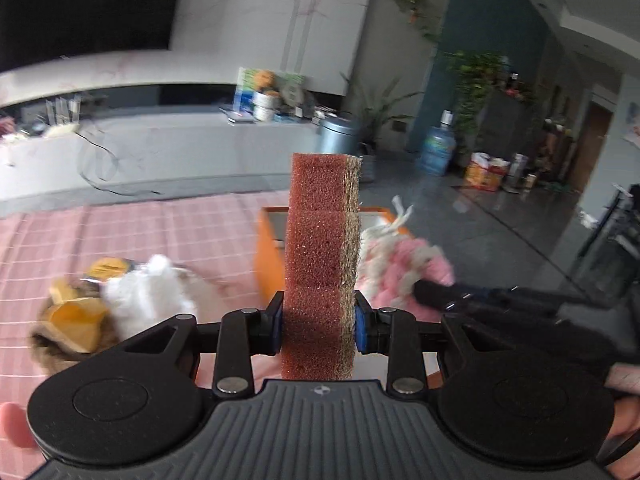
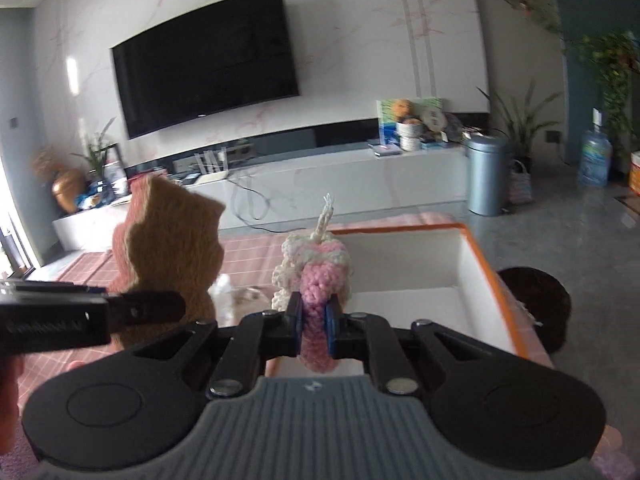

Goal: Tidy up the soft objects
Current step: 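Carry both items over the orange box and open both tools to drop them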

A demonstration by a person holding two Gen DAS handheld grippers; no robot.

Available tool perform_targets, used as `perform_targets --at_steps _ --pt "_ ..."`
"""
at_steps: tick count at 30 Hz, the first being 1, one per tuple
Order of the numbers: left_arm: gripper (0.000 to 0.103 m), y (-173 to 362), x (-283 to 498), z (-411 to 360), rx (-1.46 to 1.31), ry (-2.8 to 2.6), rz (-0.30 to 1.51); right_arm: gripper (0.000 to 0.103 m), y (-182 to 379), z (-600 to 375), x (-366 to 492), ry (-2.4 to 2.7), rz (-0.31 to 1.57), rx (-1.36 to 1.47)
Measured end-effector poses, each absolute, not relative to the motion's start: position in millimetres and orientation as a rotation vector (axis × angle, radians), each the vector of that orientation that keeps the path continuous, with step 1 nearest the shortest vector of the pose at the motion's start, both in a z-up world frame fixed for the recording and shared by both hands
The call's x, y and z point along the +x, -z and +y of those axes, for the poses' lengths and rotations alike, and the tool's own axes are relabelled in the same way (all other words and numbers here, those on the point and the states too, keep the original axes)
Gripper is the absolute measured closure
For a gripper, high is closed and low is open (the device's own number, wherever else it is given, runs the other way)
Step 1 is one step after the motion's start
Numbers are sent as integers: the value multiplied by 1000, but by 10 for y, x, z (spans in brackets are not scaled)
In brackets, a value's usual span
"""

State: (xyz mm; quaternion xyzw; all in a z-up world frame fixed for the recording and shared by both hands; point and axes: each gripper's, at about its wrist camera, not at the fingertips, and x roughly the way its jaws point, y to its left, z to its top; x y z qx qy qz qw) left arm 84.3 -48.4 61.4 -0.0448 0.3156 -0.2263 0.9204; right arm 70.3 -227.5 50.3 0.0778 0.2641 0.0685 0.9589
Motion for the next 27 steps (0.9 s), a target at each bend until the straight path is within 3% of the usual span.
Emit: perform_targets --at_steps 13,27 --pt "66 -116 1889 -1139 -161 496 1142 94 -101 -2828 1069 -148 750 100" --pt "66 180 1987 -1437 8 402 1290 94 235 -2751 1367 -235 926 98"
